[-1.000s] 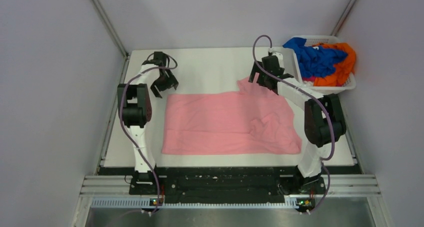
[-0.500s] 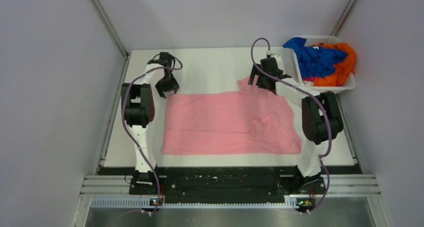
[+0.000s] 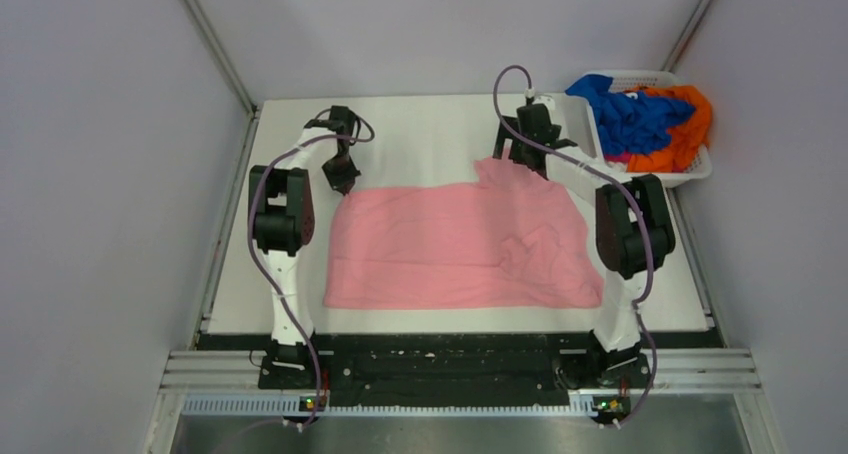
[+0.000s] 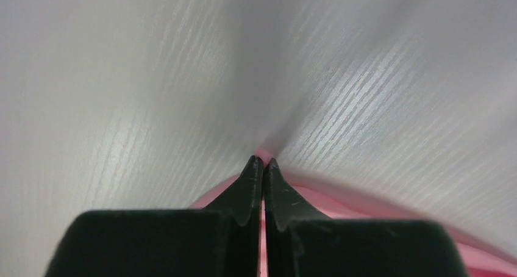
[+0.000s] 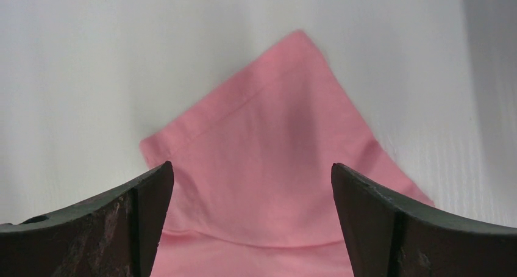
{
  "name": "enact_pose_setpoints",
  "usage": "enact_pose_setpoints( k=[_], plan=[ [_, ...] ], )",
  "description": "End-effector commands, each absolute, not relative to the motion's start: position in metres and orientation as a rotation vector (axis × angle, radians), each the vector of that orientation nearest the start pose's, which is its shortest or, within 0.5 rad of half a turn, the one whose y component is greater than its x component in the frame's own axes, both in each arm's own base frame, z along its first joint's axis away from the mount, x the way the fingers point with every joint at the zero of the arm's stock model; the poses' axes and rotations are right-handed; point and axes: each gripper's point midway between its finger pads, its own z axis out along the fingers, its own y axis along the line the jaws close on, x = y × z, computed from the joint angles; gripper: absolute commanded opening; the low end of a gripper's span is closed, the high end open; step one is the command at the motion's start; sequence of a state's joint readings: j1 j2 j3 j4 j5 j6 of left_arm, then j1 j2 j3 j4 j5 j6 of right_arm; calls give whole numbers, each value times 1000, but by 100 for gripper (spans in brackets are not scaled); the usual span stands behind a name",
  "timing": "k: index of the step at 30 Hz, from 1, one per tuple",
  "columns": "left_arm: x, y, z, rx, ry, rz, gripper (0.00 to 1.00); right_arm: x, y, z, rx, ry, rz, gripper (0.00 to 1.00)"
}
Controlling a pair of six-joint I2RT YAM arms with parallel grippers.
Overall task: Fold and stack the t-shirts
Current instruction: Grab the side of the flattened tshirt furthest away from the robot with both arms
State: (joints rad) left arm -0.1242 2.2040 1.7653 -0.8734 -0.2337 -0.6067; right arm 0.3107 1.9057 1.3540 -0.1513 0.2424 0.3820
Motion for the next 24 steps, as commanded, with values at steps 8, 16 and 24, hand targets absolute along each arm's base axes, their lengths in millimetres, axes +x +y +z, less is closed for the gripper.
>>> enact_pose_setpoints(
  k=[8, 16, 24],
  plan=[
    [456, -56, 62, -686, 2663, 29, 0, 589, 128, 76, 238, 2164, -72, 89],
    [459, -66, 70, -649, 2656, -29, 0, 582, 125, 37, 249, 2279, -133, 66],
    [457, -65, 79, -621, 2644, -17, 0, 551, 107, 43, 313, 2262, -186, 32]
  ],
)
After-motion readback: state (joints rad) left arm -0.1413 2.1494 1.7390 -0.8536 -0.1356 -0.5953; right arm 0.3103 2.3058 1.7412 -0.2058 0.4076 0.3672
